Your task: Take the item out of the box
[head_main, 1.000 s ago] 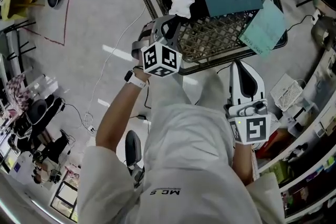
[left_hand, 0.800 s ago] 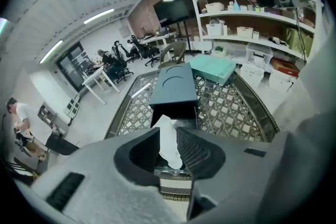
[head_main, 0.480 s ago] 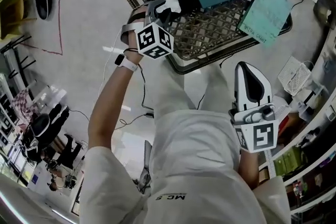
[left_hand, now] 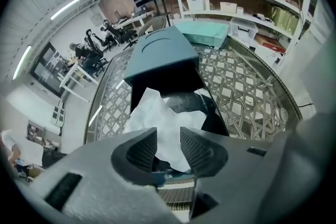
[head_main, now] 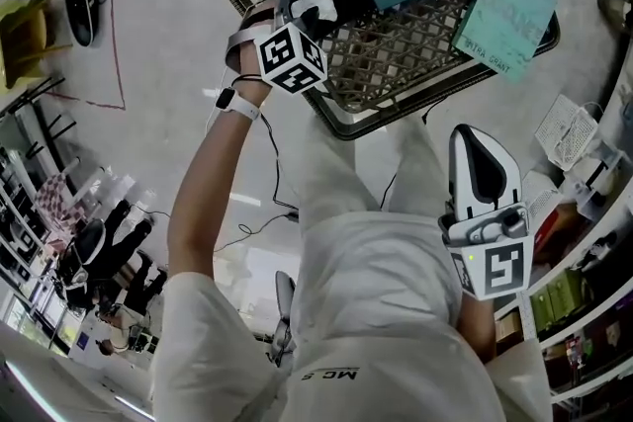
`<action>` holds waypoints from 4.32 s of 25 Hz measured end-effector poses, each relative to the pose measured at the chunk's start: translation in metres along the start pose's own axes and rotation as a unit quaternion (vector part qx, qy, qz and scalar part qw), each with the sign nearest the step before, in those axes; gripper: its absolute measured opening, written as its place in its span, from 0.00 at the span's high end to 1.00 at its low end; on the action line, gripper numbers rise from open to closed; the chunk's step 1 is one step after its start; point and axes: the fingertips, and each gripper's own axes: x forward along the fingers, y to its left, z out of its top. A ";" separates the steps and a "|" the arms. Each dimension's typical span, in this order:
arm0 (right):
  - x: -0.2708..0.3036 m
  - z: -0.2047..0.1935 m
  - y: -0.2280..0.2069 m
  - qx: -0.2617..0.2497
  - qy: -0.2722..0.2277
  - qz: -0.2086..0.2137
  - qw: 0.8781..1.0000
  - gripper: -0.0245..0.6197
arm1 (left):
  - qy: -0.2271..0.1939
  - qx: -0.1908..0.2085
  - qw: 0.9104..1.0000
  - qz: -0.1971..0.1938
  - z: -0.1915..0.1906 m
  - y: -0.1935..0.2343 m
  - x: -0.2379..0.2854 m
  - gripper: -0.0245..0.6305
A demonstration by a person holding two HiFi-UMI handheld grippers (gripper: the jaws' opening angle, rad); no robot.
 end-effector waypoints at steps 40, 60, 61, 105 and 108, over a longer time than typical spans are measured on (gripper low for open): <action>-0.061 0.077 0.003 -0.066 -0.100 0.044 0.992 0.94 | -0.088 -0.282 0.955 0.037 0.063 0.004 -0.142 0.92; -0.115 0.105 0.046 -0.152 -0.115 0.122 0.974 0.94 | -0.255 -0.414 0.855 0.178 0.091 -0.038 -0.366 0.92; -0.115 0.105 0.048 -0.153 -0.115 0.125 0.974 0.94 | -0.265 -0.417 0.848 0.189 0.092 -0.040 -0.380 0.92; -0.073 0.119 0.160 -0.281 -0.023 0.312 0.908 0.94 | -0.321 -0.558 0.691 0.329 0.052 -0.112 -0.516 0.92; -0.070 0.121 0.167 -0.283 -0.033 0.311 0.907 0.94 | -0.315 -0.564 0.688 0.330 0.050 -0.116 -0.517 0.92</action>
